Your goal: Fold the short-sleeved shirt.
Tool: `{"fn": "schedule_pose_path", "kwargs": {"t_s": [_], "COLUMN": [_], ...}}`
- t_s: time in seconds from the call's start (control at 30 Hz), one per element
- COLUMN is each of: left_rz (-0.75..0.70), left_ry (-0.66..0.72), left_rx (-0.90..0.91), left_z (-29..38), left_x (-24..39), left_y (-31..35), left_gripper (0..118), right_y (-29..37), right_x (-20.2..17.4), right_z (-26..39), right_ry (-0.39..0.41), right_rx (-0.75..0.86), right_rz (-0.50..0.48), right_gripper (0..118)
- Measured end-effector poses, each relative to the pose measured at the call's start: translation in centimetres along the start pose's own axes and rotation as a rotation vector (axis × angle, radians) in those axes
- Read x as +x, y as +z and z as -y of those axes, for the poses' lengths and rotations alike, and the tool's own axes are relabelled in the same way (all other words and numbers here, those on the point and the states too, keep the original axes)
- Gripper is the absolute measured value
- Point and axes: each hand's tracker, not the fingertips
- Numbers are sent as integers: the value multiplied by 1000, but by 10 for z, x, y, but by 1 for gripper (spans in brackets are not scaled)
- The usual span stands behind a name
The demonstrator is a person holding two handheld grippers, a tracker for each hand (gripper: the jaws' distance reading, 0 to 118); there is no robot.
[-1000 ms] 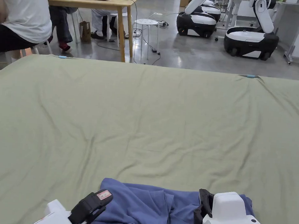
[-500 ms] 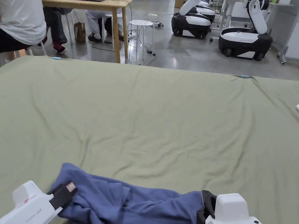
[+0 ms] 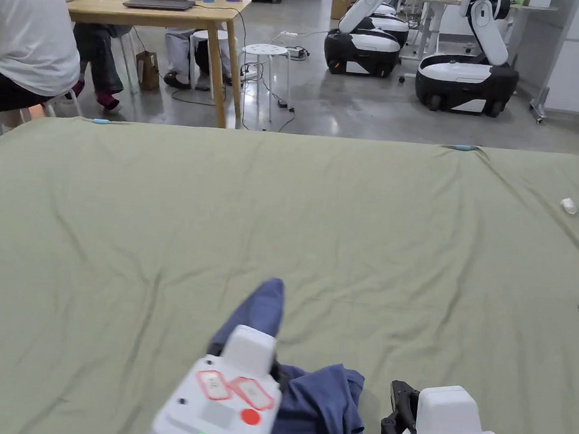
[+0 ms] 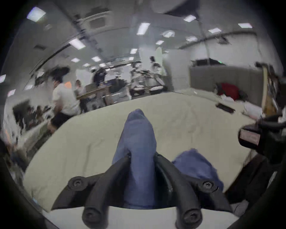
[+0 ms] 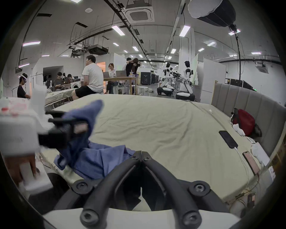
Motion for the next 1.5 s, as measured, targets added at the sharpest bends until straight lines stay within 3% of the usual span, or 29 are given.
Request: {"fn": "schedule_pose_path", "kwargs": {"t_s": [0.2,0.27,0.3,0.37,0.4,0.43,0.5,0.6,0.67,0.73,0.77,0.83,0.9,1.2,1.5], "left_rz": [54,71,72,102,142,184,248,240,221,246,264,312,388,577,484], "left_ry": [-255,-281,-284,-199,-118,-55,89,283,414,494,533,591,602,544,549], "left_rx": [-116,-115,-105,-75,-45,-7,81,62,9,-63,-73,-99,-124,-267,-158], "left_z": [30,37,37,25,13,6,-8,-10,1,11,18,26,32,46,34], "left_x": [69,71,68,56,42,33,7,-29,-50,-58,-61,-55,-42,32,-18], "left_y": [-39,-38,-35,-25,-15,-7,9,10,-1,-12,-15,-16,-16,-32,2], "left_gripper": [13,24,24,38,60,70,71,72,65,28,21,21,0,0,0], "right_y": [7,9,9,8,7,7,6,4,3,3,3,2,1,-2,-33], "right_x": [16,20,21,22,21,21,18,16,15,13,13,12,13,14,-3], "right_z": [8,8,8,8,8,8,7,7,7,8,8,8,8,7,1], "right_ry": [-36,-42,-41,-52,-52,-52,-44,-38,-38,-35,-31,-27,-30,-38,-36], "right_rx": [-8,-7,-11,-15,-14,-14,-11,-10,-14,-17,-19,-21,-26,-51,-82], "right_rz": [23,21,16,6,5,3,0,-2,-5,-8,-10,-10,-9,10,-59], "right_gripper": [0,0,0,0,0,0,0,0,0,0,0,0,0,0,0]}}
